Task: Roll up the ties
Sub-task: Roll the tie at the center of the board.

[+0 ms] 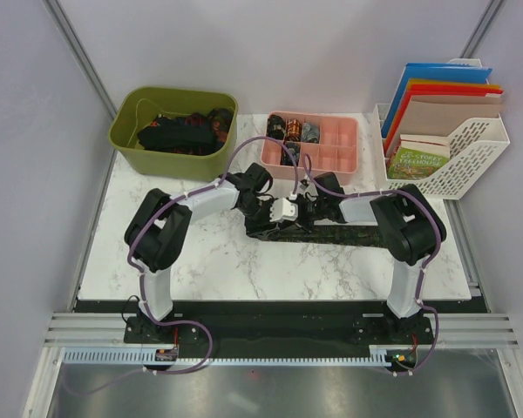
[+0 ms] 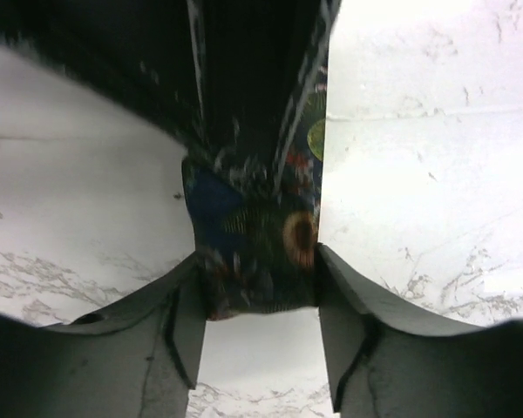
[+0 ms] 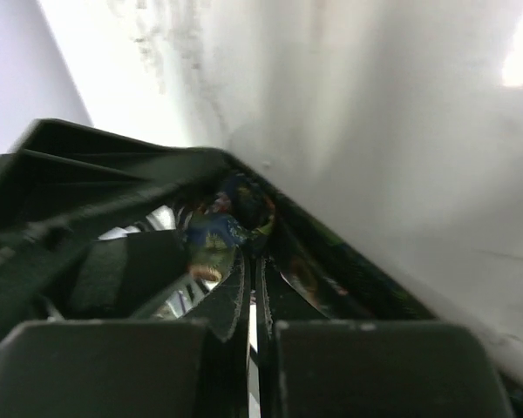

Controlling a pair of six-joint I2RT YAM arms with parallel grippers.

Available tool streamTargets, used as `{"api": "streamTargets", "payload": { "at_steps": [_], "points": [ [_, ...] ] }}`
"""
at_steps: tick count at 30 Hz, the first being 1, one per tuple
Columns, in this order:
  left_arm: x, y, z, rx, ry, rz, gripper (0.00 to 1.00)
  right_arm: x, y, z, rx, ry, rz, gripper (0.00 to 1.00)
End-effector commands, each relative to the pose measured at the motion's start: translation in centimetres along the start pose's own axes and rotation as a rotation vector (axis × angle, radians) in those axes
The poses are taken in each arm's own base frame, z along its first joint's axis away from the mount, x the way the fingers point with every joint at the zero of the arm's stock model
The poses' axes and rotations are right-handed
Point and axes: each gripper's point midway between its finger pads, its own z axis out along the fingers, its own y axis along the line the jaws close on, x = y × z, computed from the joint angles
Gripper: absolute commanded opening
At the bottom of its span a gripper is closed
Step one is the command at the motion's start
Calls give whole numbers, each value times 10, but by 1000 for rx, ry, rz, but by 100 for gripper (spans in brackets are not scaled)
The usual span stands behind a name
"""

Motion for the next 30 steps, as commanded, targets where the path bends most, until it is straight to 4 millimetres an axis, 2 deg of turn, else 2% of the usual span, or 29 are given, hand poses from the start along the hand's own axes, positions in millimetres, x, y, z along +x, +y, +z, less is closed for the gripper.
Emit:
{"api": "streamTargets", "payload": {
  "at_steps": [1, 3, 4, 6, 11, 19, 21, 24, 28, 30],
  "points": [
    [3, -1, -32, -26, -32, -14, 63, 10, -46, 2, 184, 27, 13, 0],
    [1, -1, -38, -24, -65, -22, 67, 9, -51, 2, 213, 25, 13, 0],
    [0, 3, -43, -41, -79, -26, 73, 9, -53, 2, 217, 27, 12, 0],
    [2, 0, -41, -36, -85, -34, 77, 9, -59, 2, 244, 28, 13, 0],
    [-6, 1, -34, -38, -143, -36, 80, 9, -67, 3, 279, 35, 19, 0],
    [-17, 14, -18, -57, -172, -18, 79, 12, -68, 5, 281, 45, 19, 0],
    [-14, 14, -12, -51, -154, -11, 78, 12, -68, 5, 281, 44, 19, 0],
    [-10, 4, -7, -20, -128, 12, 72, 13, -67, 6, 281, 42, 20, 0],
    [-5, -5, -7, 0, -108, 16, 70, 14, -68, 5, 285, 39, 24, 0],
    [-1, -6, -6, -1, -93, 11, 63, 13, -66, 6, 282, 35, 22, 0]
  ]
}}
